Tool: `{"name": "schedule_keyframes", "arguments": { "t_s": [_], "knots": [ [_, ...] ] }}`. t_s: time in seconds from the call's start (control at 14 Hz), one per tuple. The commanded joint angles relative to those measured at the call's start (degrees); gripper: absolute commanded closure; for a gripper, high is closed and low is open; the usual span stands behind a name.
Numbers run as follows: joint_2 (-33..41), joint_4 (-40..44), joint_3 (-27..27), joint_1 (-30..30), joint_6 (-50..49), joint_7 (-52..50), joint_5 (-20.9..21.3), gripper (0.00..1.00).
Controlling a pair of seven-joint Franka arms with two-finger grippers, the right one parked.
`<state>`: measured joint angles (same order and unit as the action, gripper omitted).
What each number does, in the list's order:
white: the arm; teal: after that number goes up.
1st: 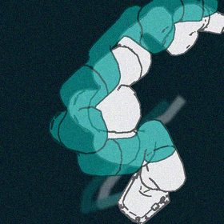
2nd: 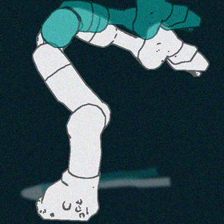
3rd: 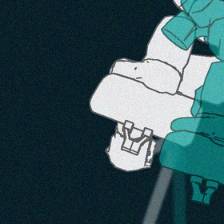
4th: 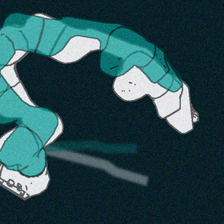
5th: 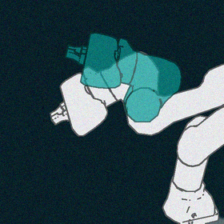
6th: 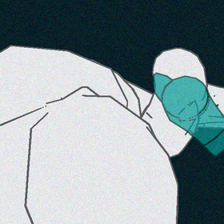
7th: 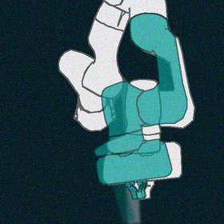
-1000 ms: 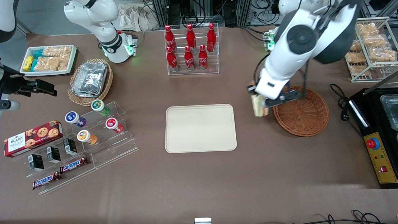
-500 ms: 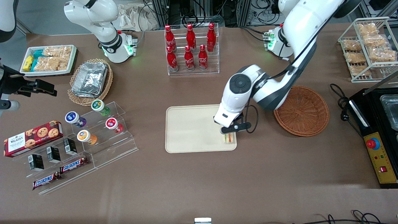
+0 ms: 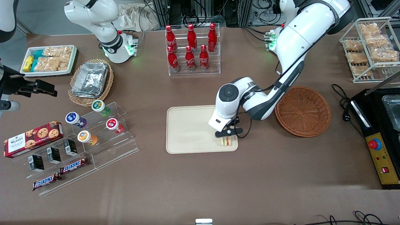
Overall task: Place sandwich from basket to tray
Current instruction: 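Lower the sandwich onto the tray and open the left gripper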
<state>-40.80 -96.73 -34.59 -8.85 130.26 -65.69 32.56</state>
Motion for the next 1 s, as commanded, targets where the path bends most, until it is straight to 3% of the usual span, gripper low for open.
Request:
{"name": "schedule_keyframes", "arguments": {
  "t_s": [0.0, 0.43, 0.64, 0.79, 0.93],
  "knots": [
    [-0.86, 1.36, 0.13, -0.64, -0.27, -1.99, 1.81, 0.0],
    [0.37, 1.98, 0.13, -0.29, -0.8, -2.07, 1.28, 0.0],
    [5.44, 2.07, 0.04, 0.06, -2.28, -9.42, 0.84, 0.0],
    [10.98, 2.16, -0.13, 0.76, -9.72, -9.73, 0.58, 0.0],
    [15.99, 2.07, -0.4, 2.78, -12.57, -9.46, -4.93, 0.0]
  ]
}}
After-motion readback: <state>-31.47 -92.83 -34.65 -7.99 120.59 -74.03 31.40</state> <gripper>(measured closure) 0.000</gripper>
